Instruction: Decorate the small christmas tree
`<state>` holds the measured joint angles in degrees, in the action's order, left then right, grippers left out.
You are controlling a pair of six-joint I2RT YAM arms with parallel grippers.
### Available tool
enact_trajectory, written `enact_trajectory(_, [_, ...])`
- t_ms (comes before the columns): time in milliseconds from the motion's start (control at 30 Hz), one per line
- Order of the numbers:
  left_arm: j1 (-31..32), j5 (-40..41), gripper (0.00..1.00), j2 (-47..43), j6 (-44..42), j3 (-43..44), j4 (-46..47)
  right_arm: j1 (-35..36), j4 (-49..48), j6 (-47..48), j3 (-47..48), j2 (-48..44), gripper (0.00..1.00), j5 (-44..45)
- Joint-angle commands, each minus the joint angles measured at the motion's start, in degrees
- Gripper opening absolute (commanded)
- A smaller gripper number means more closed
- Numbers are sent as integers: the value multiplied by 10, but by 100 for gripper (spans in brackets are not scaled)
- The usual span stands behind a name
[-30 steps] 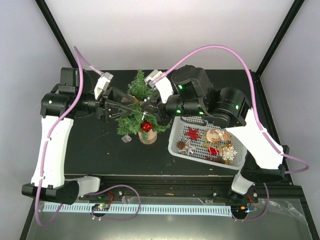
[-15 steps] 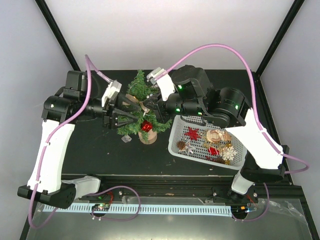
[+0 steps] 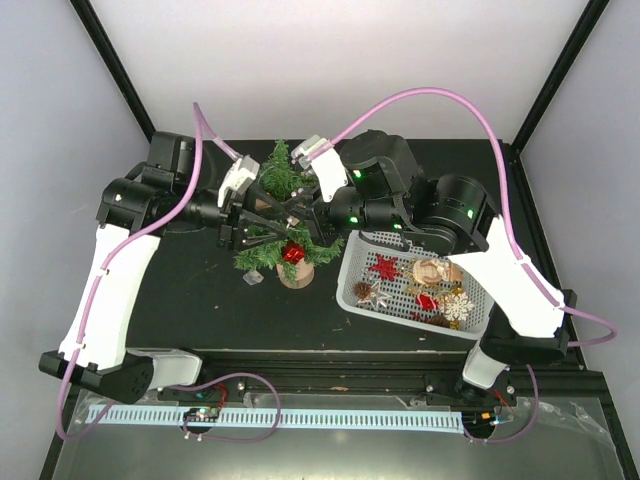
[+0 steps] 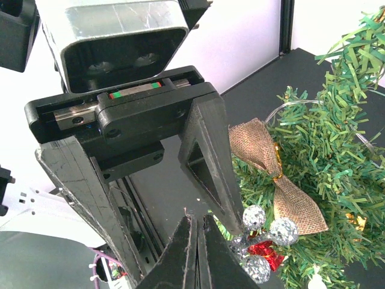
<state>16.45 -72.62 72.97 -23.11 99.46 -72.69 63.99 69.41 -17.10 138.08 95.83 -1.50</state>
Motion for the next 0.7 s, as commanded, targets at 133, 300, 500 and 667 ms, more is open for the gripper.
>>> enact_trajectory(133, [29, 14, 57, 26, -26, 39, -22, 2, -14, -8, 6, 4, 1, -2])
enact_trajectory(300, [41, 23, 49, 28, -37, 34, -30, 2, -15, -8, 5, 1, 1, -1])
enact_trajectory(500, [46, 29, 15, 32, -38, 35, -33, 3, -24, -8, -7, -6, 1, 1])
enact_trajectory(667, [45, 44, 2, 31, -31, 39, -27, 2, -24, -7, -10, -6, 1, 3])
